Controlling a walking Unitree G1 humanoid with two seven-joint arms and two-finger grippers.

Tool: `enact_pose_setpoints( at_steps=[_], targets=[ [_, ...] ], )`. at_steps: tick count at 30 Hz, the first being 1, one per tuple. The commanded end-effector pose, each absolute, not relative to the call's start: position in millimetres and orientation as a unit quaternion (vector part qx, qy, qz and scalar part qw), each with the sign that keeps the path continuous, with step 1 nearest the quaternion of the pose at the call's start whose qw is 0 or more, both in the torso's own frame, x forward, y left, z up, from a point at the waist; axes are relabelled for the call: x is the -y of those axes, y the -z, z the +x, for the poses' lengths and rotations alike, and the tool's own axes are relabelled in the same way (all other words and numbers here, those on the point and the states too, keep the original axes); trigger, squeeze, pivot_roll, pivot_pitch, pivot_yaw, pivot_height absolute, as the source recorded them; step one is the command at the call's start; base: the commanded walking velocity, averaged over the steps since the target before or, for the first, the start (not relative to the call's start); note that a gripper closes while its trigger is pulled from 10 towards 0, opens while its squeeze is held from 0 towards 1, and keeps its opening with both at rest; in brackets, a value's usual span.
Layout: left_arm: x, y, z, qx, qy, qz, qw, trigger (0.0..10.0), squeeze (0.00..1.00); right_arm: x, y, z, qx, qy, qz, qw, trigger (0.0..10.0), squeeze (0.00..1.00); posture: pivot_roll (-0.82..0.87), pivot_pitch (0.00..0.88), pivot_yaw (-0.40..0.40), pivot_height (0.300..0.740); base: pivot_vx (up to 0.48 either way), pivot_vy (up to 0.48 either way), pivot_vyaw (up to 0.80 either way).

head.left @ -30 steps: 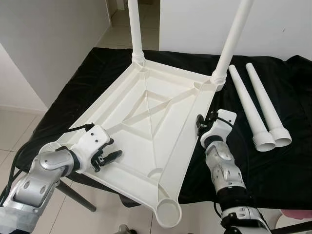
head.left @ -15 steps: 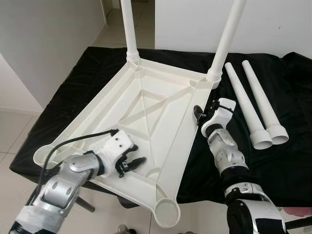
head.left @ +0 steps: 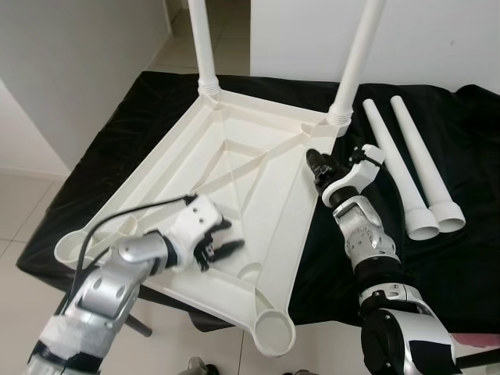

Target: Building children table

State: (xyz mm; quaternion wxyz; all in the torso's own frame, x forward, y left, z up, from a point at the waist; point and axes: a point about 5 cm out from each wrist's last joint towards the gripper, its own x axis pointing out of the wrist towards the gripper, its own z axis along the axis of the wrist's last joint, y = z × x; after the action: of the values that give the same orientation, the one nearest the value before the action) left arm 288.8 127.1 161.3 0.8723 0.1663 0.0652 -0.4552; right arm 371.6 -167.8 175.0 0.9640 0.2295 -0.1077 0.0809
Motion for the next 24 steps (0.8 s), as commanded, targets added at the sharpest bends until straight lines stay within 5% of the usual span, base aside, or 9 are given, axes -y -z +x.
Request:
enact_pose_setpoints(
  at_steps=[1,8,24],
  targets=[
    [-136.3,-158.3,293.3,-0.069,0.420,0.168,0.889,10.0,0.00,175.4,-174.8,368.4,0.121,-0.061,0.220,0.966,10.0,0.00,0.02,0.081,0.039,0.740,0.000,0.000,0.00],
    [-171.7,-174.3,304.7,-0.035,0.377,0.214,0.901,10.0,0.00,206.6,-186.1,346.6,0.192,0.001,0.149,0.970,10.0,0.00,0.01,0.072,0.033,0.740,0.000,0.000,0.00],
    [-159.2,-168.6,237.9,-0.088,0.576,0.152,0.798,10.0,0.00,221.0,-179.1,311.9,0.196,0.028,0.118,0.973,10.0,0.00,0.00,0.083,0.053,0.740,0.000,0.000,0.00]
  ],
)
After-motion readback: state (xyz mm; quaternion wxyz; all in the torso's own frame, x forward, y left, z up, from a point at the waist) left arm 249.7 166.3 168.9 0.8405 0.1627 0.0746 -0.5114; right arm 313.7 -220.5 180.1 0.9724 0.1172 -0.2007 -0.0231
